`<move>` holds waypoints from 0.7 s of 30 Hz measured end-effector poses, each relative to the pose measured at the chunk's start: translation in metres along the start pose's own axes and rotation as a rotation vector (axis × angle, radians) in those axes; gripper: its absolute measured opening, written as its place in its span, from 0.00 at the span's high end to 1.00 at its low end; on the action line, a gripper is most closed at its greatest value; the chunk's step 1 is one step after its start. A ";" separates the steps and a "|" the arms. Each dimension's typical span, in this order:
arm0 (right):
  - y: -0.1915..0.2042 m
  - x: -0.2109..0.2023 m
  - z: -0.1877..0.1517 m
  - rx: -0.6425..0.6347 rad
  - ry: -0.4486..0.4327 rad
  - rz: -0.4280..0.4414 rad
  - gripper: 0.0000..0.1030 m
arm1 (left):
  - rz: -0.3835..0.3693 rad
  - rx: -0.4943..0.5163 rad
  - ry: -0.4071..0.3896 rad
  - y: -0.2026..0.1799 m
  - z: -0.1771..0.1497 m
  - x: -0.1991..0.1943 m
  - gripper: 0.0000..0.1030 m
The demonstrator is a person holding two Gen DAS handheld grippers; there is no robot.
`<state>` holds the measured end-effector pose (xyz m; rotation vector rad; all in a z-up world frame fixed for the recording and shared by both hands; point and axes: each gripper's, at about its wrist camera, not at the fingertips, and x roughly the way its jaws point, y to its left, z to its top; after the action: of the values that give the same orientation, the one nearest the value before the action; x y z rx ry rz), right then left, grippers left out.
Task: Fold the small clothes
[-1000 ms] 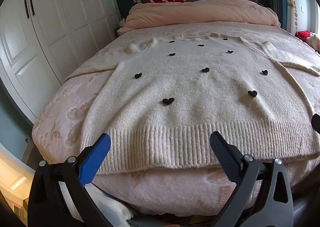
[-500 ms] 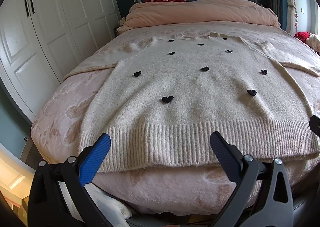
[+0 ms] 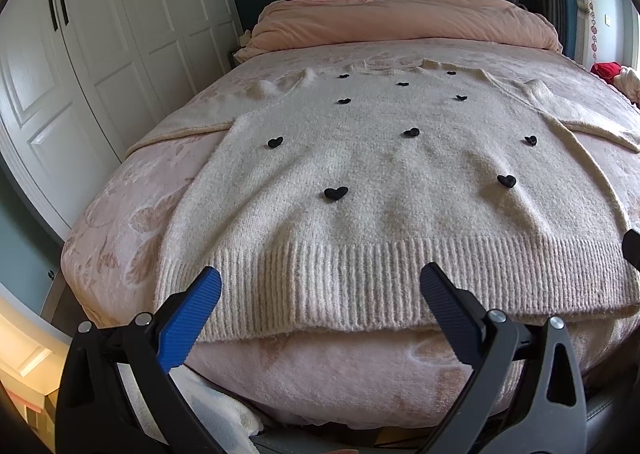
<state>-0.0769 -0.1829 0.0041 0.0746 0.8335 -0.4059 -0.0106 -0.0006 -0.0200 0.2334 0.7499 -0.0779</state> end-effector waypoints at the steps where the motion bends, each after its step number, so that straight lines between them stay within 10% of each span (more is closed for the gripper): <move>1: 0.000 0.000 0.000 0.000 0.001 0.001 0.05 | 0.000 0.000 0.000 0.000 0.000 0.000 0.05; 21: 0.000 0.000 0.000 0.001 0.000 0.005 0.05 | 0.000 0.000 0.000 -0.001 0.000 0.000 0.05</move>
<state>-0.0769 -0.1825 0.0041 0.0777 0.8333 -0.4022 -0.0113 -0.0020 -0.0201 0.2330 0.7503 -0.0779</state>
